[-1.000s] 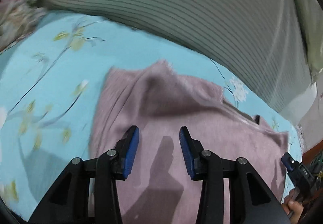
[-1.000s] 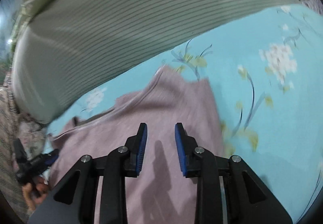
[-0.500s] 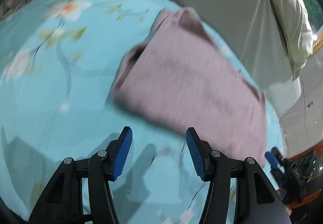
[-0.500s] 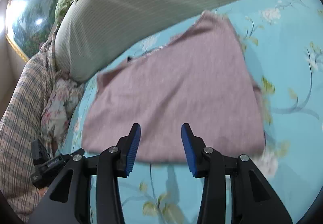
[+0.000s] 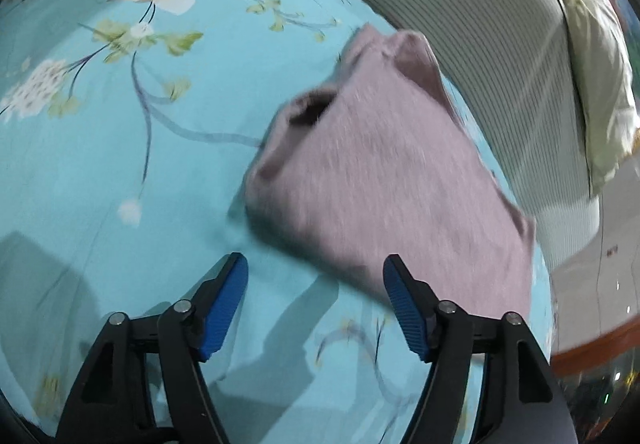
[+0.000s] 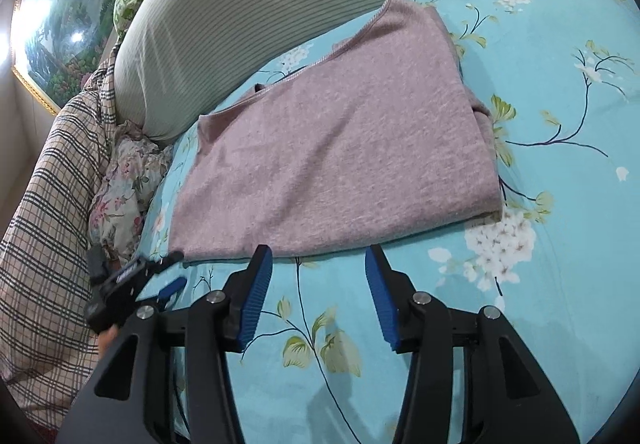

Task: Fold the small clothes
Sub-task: 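Grasp the folded sweater edge with the left gripper while the right gripper approaches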

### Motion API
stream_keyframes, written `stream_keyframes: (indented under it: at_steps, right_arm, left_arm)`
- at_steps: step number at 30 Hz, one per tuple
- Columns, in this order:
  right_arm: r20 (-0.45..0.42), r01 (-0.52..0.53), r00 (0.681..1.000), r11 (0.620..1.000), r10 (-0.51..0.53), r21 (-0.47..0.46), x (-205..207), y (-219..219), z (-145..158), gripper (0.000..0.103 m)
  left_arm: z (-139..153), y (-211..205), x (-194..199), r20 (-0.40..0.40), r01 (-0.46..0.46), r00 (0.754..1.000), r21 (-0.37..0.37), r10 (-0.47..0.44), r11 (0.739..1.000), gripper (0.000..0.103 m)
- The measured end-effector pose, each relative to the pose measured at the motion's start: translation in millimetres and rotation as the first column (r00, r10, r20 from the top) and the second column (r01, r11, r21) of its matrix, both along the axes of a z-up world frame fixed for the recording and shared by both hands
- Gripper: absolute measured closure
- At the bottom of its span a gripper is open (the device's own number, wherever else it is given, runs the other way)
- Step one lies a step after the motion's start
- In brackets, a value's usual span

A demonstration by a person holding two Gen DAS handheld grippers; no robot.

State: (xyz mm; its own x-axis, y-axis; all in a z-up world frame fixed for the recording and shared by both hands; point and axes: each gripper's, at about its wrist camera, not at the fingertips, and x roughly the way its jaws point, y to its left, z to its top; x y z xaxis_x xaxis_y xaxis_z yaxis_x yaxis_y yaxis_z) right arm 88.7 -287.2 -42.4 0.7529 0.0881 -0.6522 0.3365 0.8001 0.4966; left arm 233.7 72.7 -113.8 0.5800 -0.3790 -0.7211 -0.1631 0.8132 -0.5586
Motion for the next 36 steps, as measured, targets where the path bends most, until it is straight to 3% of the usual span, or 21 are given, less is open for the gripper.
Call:
stream_keyframes:
  at_steps: [5,10,13,15,20,23,27,31,33,36]
  right_arm:
    - [0.010,-0.018,1.000,1.000,0.018,-0.002,9.1,-0.6,1.9,0.053]
    - [-0.008,-0.031,0.999,0.999,0.031,0.012,31.1,-9.0,-6.6,0.053]
    - [-0.006,-0.036,0.999,0.999,0.036,0.014,44.2,-15.9,-8.0,0.053]
    - [0.001,-0.035,0.999,0.999,0.035,0.015,50.8,-21.2,-7.1,0.053]
    - [0.005,-0.047,0.999,0.999,0.047,0.012,69.9,-38.8,-0.6,0.053]
    - [0.011,-0.058,0.998,0.998,0.058,0.038,80.1,-51.4,2.4,0.053]
    - [0.016,-0.075,0.997,0.992,0.074,0.099,95.8,-67.0,5.4,0.053]
    - [0.038,-0.104,0.994,0.983,0.099,0.151,114.0,-79.0,9.0,0.053]
    - [0.046,-0.124,0.992,0.976,0.117,0.180,124.8,-83.4,8.9,0.052]
    - [0.038,-0.142,0.990,0.970,0.138,0.199,141.7,-87.8,4.5,0.047]
  left_arm:
    - [-0.5,4.1,30.6,0.008,-0.076,0.997,-0.021,0.076,0.997,0.028]
    - [1.7,0.8,51.6,0.027,-0.090,0.996,0.040,0.089,0.995,0.034]
    - [3.3,-0.6,61.1,0.035,-0.075,0.997,0.058,0.073,0.995,0.054]
    - [3.5,-1.2,66.6,0.041,-0.039,0.999,0.044,0.037,0.998,0.088]
    - [28.4,-22.8,64.3,0.106,0.030,0.994,0.061,-0.036,0.998,0.093]
    - [53.7,-57.7,57.2,0.177,0.113,0.976,0.104,-0.130,0.988,0.094]
    - [77.8,-122.7,46.1,0.228,0.262,0.926,0.190,-0.302,0.946,0.094]
    - [72.3,-188.9,34.4,0.215,0.377,0.865,0.318,-0.454,0.870,0.094]
    - [61.0,-209.0,33.3,0.184,0.420,0.847,0.340,-0.498,0.841,0.094]
    - [46.5,-221.9,35.5,0.150,0.455,0.837,0.345,-0.527,0.821,0.094]
